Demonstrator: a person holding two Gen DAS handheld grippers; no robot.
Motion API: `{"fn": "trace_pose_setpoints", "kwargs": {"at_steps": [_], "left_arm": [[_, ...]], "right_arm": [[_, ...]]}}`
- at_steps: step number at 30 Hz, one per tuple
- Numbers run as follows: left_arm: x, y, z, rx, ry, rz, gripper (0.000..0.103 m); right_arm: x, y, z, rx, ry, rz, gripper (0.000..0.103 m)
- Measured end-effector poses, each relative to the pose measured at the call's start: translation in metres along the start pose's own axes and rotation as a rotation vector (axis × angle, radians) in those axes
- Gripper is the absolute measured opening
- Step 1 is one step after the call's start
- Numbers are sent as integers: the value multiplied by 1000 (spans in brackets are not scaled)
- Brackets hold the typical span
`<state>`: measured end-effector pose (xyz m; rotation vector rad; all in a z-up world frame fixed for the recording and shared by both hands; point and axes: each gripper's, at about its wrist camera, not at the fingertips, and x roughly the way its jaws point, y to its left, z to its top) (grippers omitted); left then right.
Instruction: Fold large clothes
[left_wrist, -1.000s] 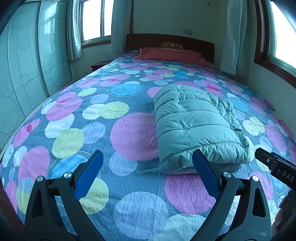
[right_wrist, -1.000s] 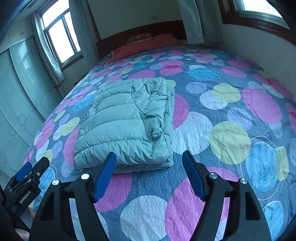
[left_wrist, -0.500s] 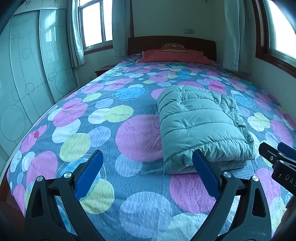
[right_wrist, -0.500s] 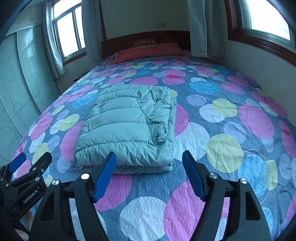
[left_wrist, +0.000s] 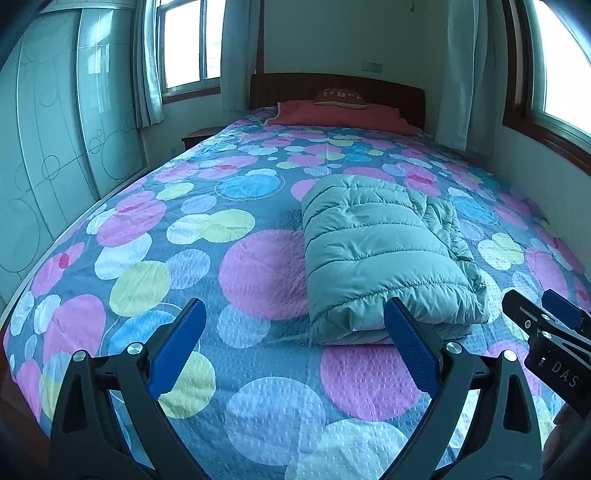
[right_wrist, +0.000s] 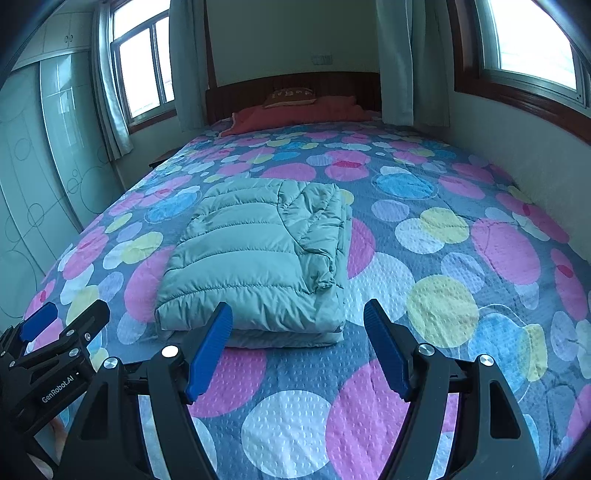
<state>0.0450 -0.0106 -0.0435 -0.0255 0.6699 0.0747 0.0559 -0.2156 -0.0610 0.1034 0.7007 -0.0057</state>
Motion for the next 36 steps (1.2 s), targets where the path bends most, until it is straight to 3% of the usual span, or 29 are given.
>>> {"fn": "trace_pose_setpoints", "kwargs": {"at_steps": [36], "left_arm": [[2, 3, -1, -22, 10, -7, 97]], "right_arm": [[2, 8, -4, -18, 10, 15, 73]]}}
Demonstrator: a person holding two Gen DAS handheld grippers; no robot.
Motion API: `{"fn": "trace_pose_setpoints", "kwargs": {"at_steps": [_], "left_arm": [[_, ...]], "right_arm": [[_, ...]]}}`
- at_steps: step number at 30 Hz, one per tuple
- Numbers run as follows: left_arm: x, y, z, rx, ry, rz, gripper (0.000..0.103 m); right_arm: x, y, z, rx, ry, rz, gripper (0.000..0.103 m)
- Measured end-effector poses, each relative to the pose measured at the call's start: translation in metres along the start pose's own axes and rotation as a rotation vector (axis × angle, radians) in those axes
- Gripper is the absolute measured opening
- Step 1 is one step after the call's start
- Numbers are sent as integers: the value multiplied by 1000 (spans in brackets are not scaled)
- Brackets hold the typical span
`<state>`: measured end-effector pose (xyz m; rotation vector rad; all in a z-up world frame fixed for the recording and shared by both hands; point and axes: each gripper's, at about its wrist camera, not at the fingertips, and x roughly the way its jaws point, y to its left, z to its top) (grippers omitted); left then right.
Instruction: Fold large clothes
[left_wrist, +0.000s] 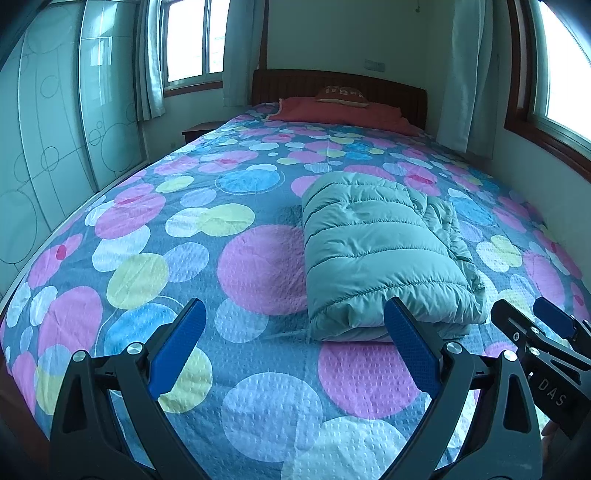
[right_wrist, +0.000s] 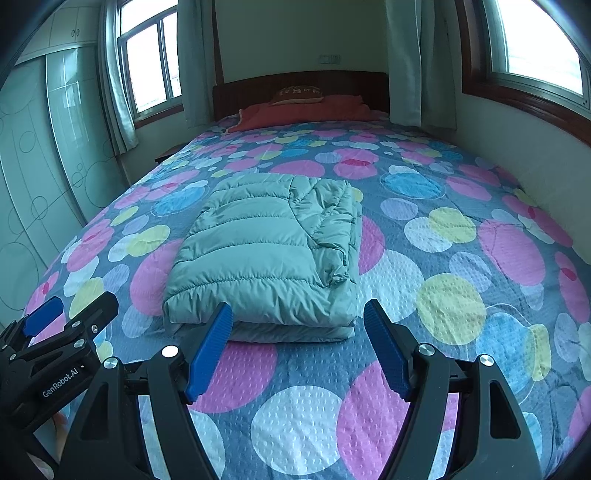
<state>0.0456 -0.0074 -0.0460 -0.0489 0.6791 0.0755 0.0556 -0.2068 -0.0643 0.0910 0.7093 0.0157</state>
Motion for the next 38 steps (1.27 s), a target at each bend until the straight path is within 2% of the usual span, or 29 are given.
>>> {"fn": "trace_pose_setpoints", "kwargs": {"at_steps": [6, 11, 14, 17, 23, 26, 30, 32, 36, 38], "left_arm": [[-4, -4, 0, 17, -19, 56, 97], [-9, -9, 6, 48, -53, 38, 97], [-11, -13, 10, 62, -72, 38, 101], [-11, -15, 12, 70, -76, 10, 101], [-2, -15, 12, 48, -51, -7, 101], [3, -16, 10, 47, -41, 27, 101], [11, -12, 11, 45, -37, 24, 101], [18, -8, 12, 33, -31, 48, 101], [48, 15, 15, 2, 52, 47, 101], [71, 40, 18, -40, 92, 82, 101]], "right_arm": [[0, 0, -1, 0, -2, 0, 73], [0, -1, -1, -1, -1, 0, 73], [0, -1, -1, 1, -1, -1, 73], [1, -2, -1, 6, 0, -2, 73], [5, -7, -1, 15, 10, -8, 73], [10, -10, -3, 20, 19, -9, 73], [15, -11, -4, 26, 32, -7, 73], [17, -14, -5, 29, 33, -12, 73], [25, -32, -1, 51, 43, -30, 74], [31, -52, 4, 85, 49, -47, 82]]}}
